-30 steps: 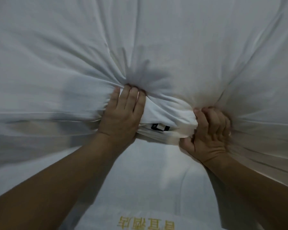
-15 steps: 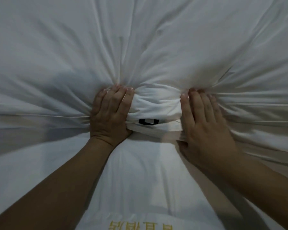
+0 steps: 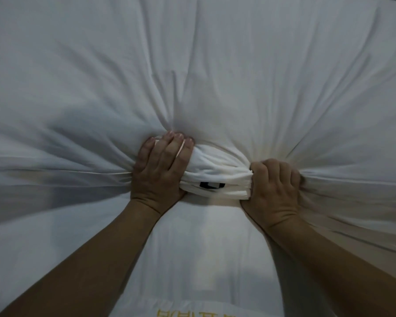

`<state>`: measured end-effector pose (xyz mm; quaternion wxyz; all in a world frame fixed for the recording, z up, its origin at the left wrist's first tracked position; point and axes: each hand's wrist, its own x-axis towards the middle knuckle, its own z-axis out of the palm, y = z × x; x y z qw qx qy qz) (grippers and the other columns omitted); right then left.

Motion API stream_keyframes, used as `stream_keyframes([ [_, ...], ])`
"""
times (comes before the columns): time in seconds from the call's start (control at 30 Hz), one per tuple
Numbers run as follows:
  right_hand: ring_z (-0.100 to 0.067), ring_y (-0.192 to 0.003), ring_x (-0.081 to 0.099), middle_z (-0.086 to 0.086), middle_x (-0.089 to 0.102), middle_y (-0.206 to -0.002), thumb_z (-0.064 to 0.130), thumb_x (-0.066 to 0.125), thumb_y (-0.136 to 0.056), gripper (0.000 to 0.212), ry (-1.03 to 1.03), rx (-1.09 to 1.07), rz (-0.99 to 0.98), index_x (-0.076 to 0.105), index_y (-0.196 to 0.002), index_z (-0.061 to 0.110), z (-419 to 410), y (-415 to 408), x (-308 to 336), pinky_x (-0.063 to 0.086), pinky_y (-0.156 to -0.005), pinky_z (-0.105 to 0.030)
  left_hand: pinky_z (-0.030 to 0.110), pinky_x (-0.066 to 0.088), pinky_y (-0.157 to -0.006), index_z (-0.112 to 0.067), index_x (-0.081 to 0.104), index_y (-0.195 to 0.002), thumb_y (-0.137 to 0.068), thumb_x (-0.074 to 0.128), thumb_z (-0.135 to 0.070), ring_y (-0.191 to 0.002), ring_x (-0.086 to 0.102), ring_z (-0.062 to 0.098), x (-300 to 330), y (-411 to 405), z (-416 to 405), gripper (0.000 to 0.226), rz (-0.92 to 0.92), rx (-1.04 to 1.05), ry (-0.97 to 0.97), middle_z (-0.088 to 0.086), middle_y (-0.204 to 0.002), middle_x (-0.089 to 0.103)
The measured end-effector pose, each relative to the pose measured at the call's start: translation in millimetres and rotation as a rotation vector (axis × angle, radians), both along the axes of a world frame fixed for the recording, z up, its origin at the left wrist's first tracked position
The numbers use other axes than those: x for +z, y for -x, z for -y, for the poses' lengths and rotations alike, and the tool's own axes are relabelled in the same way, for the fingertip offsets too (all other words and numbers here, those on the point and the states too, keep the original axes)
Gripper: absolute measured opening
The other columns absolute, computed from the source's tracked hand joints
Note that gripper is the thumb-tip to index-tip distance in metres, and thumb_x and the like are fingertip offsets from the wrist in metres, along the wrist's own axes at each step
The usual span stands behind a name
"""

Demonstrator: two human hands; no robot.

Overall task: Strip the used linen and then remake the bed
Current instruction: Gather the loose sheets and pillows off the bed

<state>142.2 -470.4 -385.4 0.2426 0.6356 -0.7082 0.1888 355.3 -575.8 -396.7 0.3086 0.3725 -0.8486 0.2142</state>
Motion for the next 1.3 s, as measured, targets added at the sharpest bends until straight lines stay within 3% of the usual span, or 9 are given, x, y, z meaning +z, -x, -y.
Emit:
stream_keyframes([
  [0.2,-0.03,-0.082,0.04,-0.004,0.038,-0.093,0.023,0.065,-0.057,0.044,0.045,0.046,0.03,0.046,-0.096,0.016,5,3,-16,0.028,-0.073,-0.04,0.046,0.034,-0.111,-0.008,0.063,-0.127,-0.077,0.062,-0.008,-0.125,0.056,0.03,-7,2,3,0.05,0.033,-0.018,0.044,0.01,-0.128,0.063],
  [0.33,-0.03,-0.081,0.039,-0.01,0.047,-0.087,0.022,0.067,-0.058,0.042,0.059,0.041,0.015,0.048,-0.094,0.014,9,7,-19,0.026,-0.071,-0.039,0.047,0.039,-0.107,-0.009,0.066,-0.121,-0.083,0.058,-0.01,-0.117,0.06,0.029,-9,4,8,0.038,0.037,-0.023,0.12,0.009,-0.12,0.066],
  [0.5,-0.033,-0.08,0.047,-0.013,0.052,-0.086,0.019,0.066,-0.059,0.033,-0.177,-0.039,-0.117,0.051,-0.089,0.013,4,-3,9,0.03,-0.071,-0.041,0.037,0.047,-0.069,-0.01,0.067,-0.089,-0.068,0.07,-0.01,-0.072,0.06,0.033,28,15,-1,0.021,0.243,0.025,0.001,0.012,-0.085,0.064],
  [0.67,-0.033,-0.093,0.056,-0.008,0.058,-0.101,0.019,0.061,-0.073,0.035,-0.449,0.024,-0.19,0.05,-0.106,0.016,-24,-17,118,0.034,-0.072,-0.038,0.027,0.035,-0.045,-0.015,0.061,-0.069,-0.04,0.084,-0.014,-0.051,0.055,0.028,121,8,-48,0.037,0.427,0.106,-0.213,0.007,-0.07,0.056],
  [0.83,-0.031,-0.099,0.056,-0.005,0.057,-0.11,0.023,0.057,-0.082,0.035,-0.652,0.083,-0.14,0.044,-0.114,0.017,-88,-36,244,0.031,-0.071,-0.036,0.033,0.036,-0.066,-0.017,0.053,-0.112,-0.081,0.061,-0.017,-0.096,0.057,0.028,234,-16,-120,0.032,0.469,0.151,-0.525,0.003,-0.112,0.052],
  [1.03,-0.025,-0.083,0.053,0.0,0.048,-0.089,0.014,0.057,-0.077,0.03,-0.885,0.189,0.012,0.034,-0.095,0.022,-189,-55,394,0.037,-0.064,-0.032,0.031,0.034,-0.066,-0.023,0.048,-0.102,-0.076,0.057,-0.022,-0.098,0.052,0.024,374,-54,-242,0.028,0.386,0.178,-0.683,-0.003,-0.105,0.05],
  [1.17,-0.025,-0.08,0.05,0.0,0.052,-0.091,0.016,0.056,-0.076,0.027,-0.944,0.173,0.012,0.036,-0.093,0.021,-227,-55,425,0.033,-0.062,-0.032,0.044,0.037,-0.095,-0.019,0.054,-0.118,-0.059,0.068,-0.023,-0.103,0.051,0.029,374,-62,-304,0.061,0.317,0.252,-0.623,0.004,-0.115,0.051],
  [1.23,-0.024,-0.079,0.046,-0.002,0.052,-0.093,0.014,0.056,-0.075,0.029,-0.943,0.145,0.007,0.034,-0.093,0.02,-236,-60,415,0.031,-0.064,-0.033,0.053,0.023,-0.11,-0.019,0.047,-0.138,-0.06,0.071,-0.025,-0.121,0.047,0.031,352,-68,-316,0.082,0.285,0.303,-0.618,0.007,-0.133,0.048],
  [1.3,-0.026,-0.078,0.046,-0.003,0.049,-0.089,0.009,0.056,-0.068,0.033,-0.81,0.138,0.032,0.035,-0.091,0.019,-241,-66,391,0.028,-0.064,-0.034,0.047,0.026,-0.111,-0.017,0.046,-0.14,-0.063,0.072,-0.026,-0.125,0.047,0.031,331,-70,-311,0.082,0.277,0.296,-0.691,0.006,-0.135,0.05],
])
